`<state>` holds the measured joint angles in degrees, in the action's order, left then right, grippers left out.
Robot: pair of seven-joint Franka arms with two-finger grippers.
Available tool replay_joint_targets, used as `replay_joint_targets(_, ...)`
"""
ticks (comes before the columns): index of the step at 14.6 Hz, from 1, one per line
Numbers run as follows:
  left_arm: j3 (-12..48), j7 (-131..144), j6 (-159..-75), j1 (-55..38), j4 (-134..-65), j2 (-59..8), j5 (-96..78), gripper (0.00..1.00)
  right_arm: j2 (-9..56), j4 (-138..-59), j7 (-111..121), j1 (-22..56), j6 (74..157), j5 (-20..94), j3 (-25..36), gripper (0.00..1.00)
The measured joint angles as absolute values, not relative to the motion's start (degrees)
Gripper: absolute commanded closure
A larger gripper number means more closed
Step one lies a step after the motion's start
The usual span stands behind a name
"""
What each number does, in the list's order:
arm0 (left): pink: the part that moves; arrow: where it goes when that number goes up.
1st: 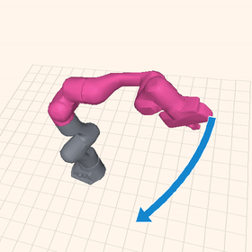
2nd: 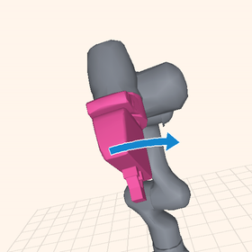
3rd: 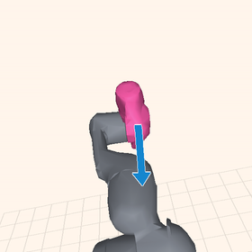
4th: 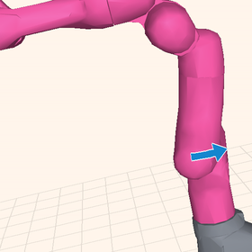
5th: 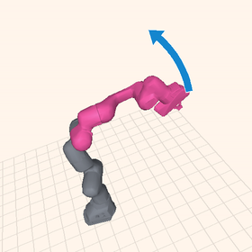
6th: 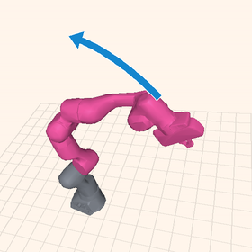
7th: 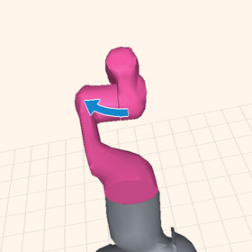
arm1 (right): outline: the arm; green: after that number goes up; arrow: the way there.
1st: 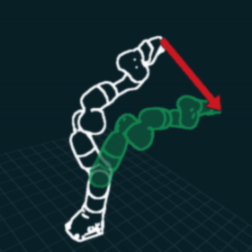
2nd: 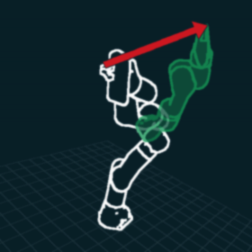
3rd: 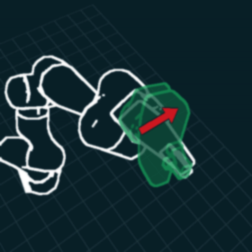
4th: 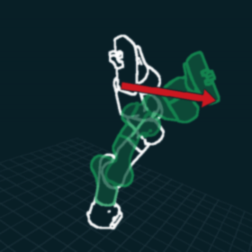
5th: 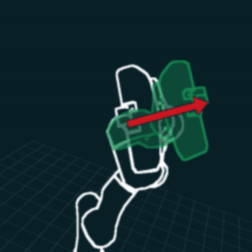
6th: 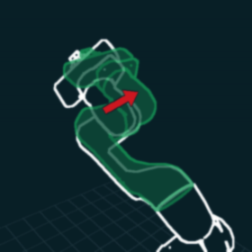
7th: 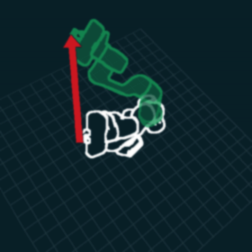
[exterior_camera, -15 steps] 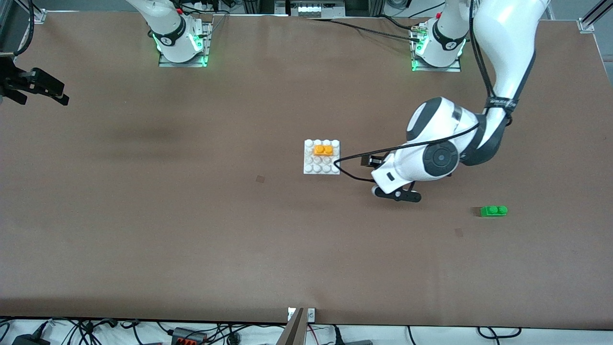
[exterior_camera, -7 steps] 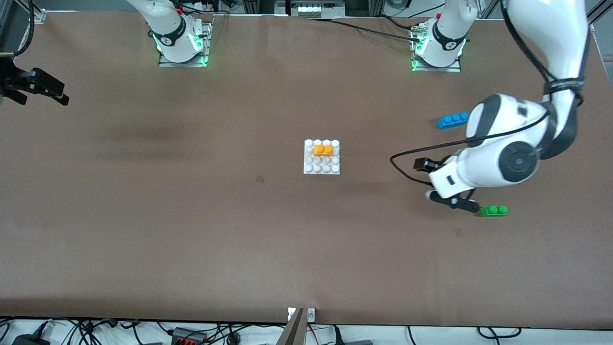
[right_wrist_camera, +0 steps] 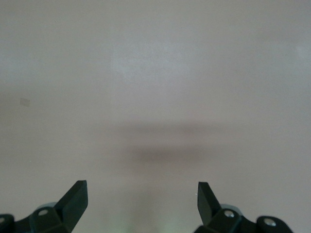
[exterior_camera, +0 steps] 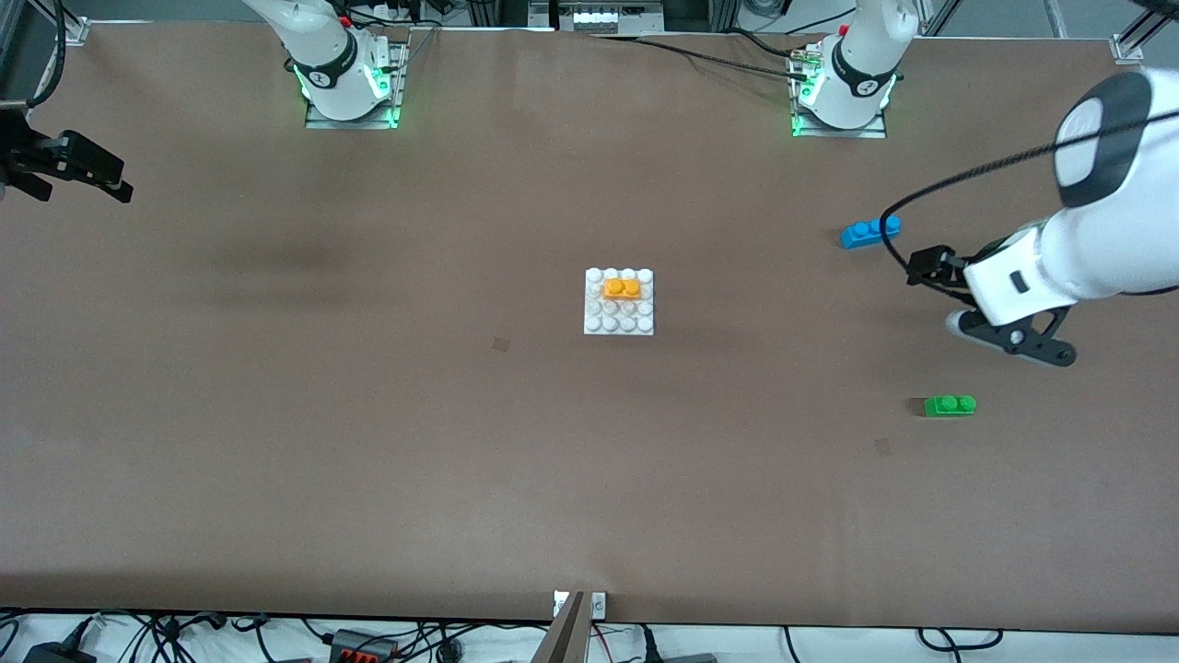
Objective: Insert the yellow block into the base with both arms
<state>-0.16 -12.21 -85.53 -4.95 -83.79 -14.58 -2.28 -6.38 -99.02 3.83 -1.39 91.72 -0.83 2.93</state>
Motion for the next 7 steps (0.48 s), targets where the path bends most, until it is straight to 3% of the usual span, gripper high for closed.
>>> replay_joint_targets(3,-1.23,-3.65,-80.05,-5.03,-78.64,-14.01,-2.28,0.0,-6.37,-99.02,3.82,-1.39,91.72,-0.83,2.93,0.0)
replay_joint_targets(7,-0.55,5.41,-78.85,-6.58,-79.06,-10.68,-2.28,0.0,-6.38,-99.02,3.82,-1.39,91.71,-0.82,2.93,0.0)
